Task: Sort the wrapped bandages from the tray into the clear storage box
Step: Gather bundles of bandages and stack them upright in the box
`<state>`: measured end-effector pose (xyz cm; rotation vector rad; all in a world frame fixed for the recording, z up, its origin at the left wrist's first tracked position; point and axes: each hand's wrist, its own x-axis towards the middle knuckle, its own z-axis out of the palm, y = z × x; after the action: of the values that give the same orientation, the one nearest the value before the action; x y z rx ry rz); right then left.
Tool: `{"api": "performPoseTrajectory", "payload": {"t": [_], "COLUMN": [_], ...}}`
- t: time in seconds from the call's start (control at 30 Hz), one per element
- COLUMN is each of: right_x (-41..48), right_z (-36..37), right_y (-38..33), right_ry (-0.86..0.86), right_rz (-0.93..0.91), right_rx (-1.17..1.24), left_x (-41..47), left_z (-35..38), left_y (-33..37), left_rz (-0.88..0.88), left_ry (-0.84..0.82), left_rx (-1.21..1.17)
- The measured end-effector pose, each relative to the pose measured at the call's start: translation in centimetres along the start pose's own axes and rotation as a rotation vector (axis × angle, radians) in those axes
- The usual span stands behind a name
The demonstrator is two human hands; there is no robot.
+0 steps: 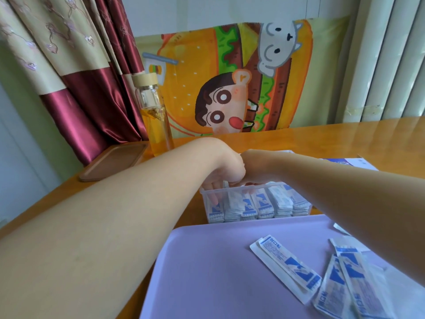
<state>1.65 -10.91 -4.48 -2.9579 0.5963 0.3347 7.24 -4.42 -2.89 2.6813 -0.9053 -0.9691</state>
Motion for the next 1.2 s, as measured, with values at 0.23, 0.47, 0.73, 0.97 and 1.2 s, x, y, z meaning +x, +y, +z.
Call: {"api": "performPoseTrajectory", "payload": {"t": [0.23, 0.47, 0.73, 0.97, 1.2], "right_x": [-0.3, 1.0, 1.2, 1.0, 0.2], "right_z": [-0.3, 0.2, 0.2, 0.0, -0.1], "right_y": [0.0, 0.1, -0.7, -0.1, 0.0], "right_ry": [-0.029, -0.111, -0.121, -0.08, -0.078], "right_rz": [-0.022, 0.077, 0.085, 0.113, 0.098], "right_rx": [0.075, 0.185, 0.153, 0.376, 0.419], "left_x": [-0.2, -0.2, -0.6, -0.7, -0.6], "left_z": [0.2, -0.6, -0.5, -0.3, -0.1], "left_y": [-0.4, -0.5, -0.7, -0.8, -0.7], "left_rz": [0.009, 0.042, 0.08, 0.114, 0.117], "left_ry": [0.003, -0.029, 0.035, 0.056, 0.058], "left_rx": [0.011, -0.057, -0.101, -0.021, 0.094]}}
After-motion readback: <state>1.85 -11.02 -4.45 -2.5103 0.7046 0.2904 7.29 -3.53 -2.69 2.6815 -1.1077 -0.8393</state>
